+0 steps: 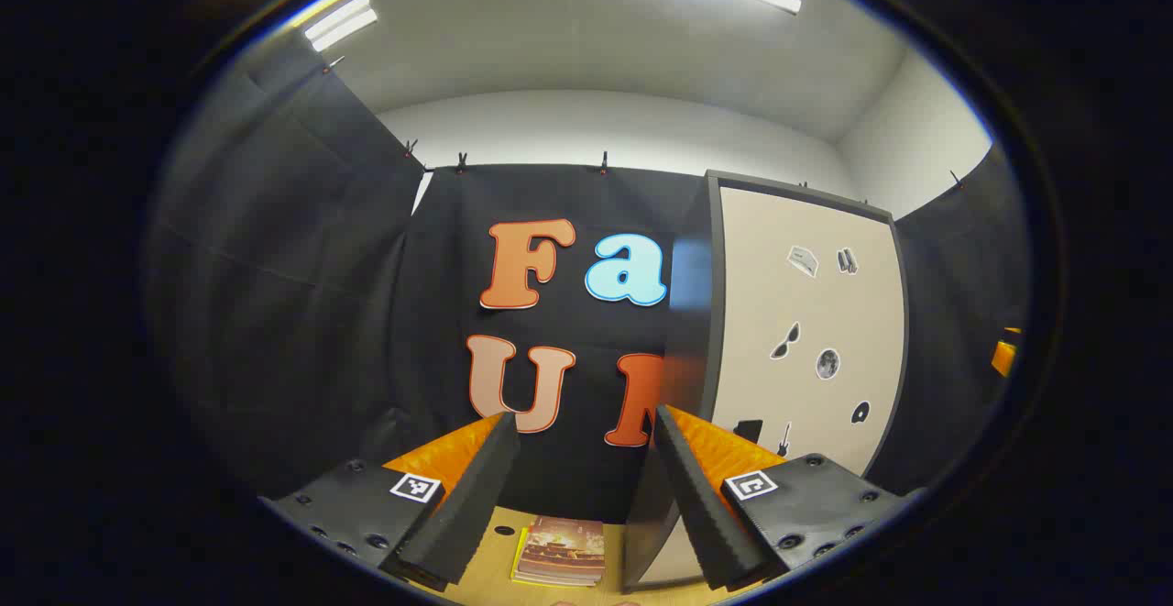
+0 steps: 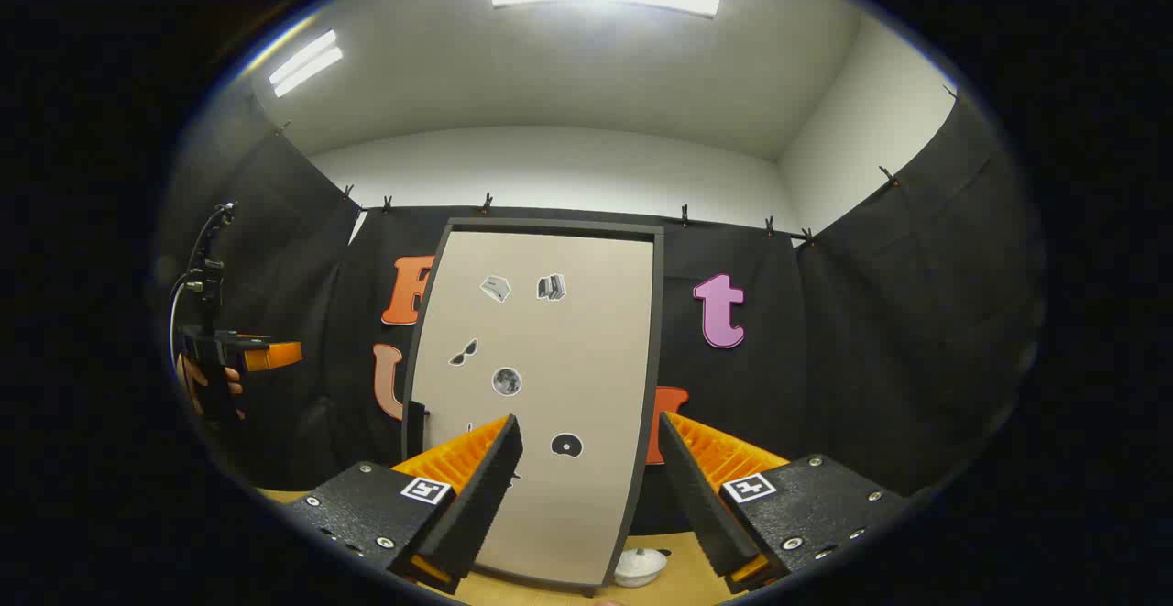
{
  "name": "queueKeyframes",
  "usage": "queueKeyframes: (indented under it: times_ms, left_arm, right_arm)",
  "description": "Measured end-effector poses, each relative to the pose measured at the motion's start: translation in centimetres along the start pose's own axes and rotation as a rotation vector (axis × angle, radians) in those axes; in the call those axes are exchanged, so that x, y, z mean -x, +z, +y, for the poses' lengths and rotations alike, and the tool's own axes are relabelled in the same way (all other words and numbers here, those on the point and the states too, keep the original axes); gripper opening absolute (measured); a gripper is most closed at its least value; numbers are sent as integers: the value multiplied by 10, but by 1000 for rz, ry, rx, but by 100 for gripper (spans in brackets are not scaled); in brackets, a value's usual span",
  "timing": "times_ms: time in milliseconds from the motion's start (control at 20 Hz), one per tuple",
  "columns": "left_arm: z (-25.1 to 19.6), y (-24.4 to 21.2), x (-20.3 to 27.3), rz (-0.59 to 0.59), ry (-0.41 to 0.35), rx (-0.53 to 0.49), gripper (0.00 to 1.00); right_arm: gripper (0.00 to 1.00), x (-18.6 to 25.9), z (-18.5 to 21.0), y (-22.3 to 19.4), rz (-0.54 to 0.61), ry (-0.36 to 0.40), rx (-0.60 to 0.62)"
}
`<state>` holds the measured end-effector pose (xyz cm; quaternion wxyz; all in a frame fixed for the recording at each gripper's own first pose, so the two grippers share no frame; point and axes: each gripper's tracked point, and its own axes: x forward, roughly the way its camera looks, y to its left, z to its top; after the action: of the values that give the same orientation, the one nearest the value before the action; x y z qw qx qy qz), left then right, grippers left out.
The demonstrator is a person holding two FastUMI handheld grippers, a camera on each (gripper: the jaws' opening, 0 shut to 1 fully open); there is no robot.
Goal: Open the cabinet door with the right hand, grasp the bottle in the cabinet with the left hand and place it on the coaster, then close the cabinet door with the right hand.
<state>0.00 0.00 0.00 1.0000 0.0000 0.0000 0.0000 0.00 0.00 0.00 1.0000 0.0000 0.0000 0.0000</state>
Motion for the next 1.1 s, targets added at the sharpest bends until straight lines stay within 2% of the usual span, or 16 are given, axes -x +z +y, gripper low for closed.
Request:
queueKeyframes:
  times_ms: [150, 200, 350, 400, 600, 650, 700, 750, 800, 950, 1000, 1100]
  left_arm:
    - [-3, -5, -22, -10, 8, -3, 96]
    - [-6, -9, -31, -8, 7, -9, 93]
    - [-18, -16, -54, -8, -5, -11, 99]
    - [-21, -16, -61, -14, -9, -9, 92]
    - [-30, -4, -80, -66, -18, -23, 92]
    - [-33, -3, -85, -69, -18, -25, 96]
    - [-37, -2, -89, -74, -21, -25, 92]
    - [-36, -1, -93, -73, -15, -24, 96]
    - [-35, -5, -96, -65, -11, -17, 92]
    - [-28, -13, -107, -41, 6, -15, 92]
    - [-25, -10, -108, -44, 9, -22, 96]
    - [-18, -1, -109, -69, 25, -37, 95]
  right_arm:
    - [92, -19, 0, -10, 5, 7, 3]
    - [92, -26, 0, -14, 12, 10, 2]
    - [92, -44, -6, -23, 22, 8, -1]
    - [92, -50, -9, -25, 22, 4, -4]
    - [92, -69, -16, -26, 16, 0, 0]
    - [92, -73, -16, -25, 13, 2, 4]
    - [92, -77, -14, -25, 9, 6, 9]
    - [92, -80, -12, -25, 5, 9, 11]
    - [92, -82, -11, -25, 2, 11, 13]
    - [92, -89, -10, -26, 6, 14, 7]
    - [92, -91, -10, -26, 9, 16, 3]
    - [92, -93, -8, -23, 9, 18, -2]
